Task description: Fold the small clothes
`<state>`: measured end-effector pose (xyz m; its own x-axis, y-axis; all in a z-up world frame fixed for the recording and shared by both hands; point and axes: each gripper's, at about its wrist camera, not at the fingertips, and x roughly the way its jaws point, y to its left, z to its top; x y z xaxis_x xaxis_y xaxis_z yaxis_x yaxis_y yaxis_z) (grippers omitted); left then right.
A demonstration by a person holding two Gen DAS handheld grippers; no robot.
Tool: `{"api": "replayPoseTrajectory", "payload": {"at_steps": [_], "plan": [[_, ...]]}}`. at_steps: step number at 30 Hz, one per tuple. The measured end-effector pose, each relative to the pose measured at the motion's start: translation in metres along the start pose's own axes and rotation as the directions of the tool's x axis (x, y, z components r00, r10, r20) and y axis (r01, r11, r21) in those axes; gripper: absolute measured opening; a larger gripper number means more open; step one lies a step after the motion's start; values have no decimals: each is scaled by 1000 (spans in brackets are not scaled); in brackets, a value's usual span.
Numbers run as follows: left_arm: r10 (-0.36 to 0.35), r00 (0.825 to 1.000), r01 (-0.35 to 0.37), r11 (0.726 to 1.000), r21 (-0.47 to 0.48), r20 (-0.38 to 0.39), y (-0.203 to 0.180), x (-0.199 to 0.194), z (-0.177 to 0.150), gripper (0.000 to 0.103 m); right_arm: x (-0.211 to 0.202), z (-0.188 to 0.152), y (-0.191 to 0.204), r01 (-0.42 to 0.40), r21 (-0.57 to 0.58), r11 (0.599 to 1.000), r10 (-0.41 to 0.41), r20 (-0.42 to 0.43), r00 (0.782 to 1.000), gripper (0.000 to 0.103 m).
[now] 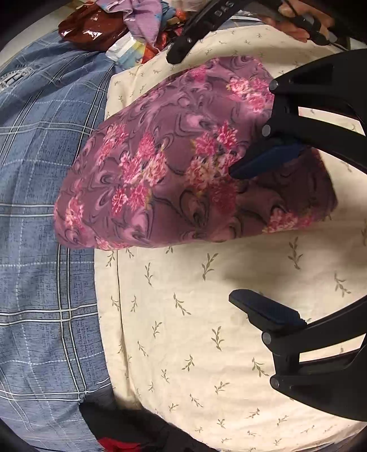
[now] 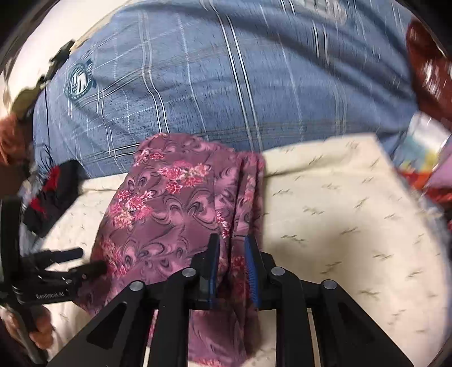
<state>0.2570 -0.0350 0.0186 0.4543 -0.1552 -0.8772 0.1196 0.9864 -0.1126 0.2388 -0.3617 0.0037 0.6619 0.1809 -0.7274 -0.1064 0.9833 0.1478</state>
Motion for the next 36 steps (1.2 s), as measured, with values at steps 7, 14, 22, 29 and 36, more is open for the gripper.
{"api": "replayPoseTrajectory", "payload": {"at_steps": [7, 14, 22, 29, 36], "plan": [[-3, 1000, 3, 1000, -10, -2, -9, -15, -6, 81, -37, -1, 6, 60, -43, 997, -57, 75, 996, 30], [16, 1000, -16, 999, 35, 6, -23, -26, -12, 81, -64, -1, 7, 120, -56, 991, -112, 133, 985, 36], [22, 1000, -23, 999, 49, 14, -29, -31, -11, 81, -82, 0, 10, 191, -64, 979, -175, 197, 965, 51], [11, 1000, -11, 1000, -16, -10, 0, -13, 36, 81, -58, 24, -42, -32, 144, 989, 10, 151, 988, 71], [-127, 989, 105, 965, -241, -79, 47, 47, 110, 81, 49, 61, -82, -225, 355, 907, 230, 31, 973, 71]]}}
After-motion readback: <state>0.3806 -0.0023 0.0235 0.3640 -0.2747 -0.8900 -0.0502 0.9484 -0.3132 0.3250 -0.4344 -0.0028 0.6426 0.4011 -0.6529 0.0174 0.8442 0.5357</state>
